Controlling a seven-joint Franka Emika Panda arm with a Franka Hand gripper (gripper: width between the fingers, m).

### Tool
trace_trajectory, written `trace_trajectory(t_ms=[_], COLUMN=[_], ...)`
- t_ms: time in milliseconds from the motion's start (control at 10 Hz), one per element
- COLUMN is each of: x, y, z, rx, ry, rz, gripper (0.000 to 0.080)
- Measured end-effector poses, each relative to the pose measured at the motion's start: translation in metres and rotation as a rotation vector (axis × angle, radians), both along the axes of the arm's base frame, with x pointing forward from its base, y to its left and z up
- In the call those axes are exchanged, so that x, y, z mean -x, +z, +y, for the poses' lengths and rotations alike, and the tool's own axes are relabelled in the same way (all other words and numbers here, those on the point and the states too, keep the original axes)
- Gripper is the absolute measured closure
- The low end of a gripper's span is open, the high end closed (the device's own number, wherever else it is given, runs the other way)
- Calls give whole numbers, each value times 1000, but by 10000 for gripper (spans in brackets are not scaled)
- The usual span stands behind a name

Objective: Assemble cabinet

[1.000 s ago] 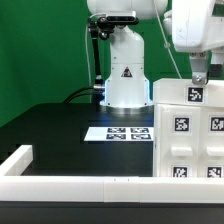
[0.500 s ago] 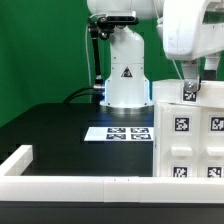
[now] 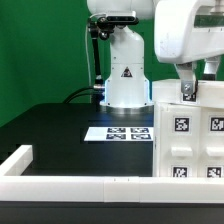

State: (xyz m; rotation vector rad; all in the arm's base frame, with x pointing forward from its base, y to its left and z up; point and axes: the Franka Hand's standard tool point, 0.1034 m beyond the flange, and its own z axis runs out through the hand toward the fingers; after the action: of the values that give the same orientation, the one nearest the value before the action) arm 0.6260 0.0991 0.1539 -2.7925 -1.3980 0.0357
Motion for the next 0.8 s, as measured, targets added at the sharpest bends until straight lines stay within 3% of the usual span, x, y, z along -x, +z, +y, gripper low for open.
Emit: trace_trajectory(t_ms=[300, 400, 600, 700, 800], x=[0, -2, 0, -2, -1], y=[0, 2, 0, 0, 0], z=[0, -1, -1, -1, 0], rx=[3, 2, -15, -50, -48], ry=[-235, -430, -711, -923, -947], rz=[1, -5, -7, 9, 10], gripper=[248, 248, 248, 246, 246])
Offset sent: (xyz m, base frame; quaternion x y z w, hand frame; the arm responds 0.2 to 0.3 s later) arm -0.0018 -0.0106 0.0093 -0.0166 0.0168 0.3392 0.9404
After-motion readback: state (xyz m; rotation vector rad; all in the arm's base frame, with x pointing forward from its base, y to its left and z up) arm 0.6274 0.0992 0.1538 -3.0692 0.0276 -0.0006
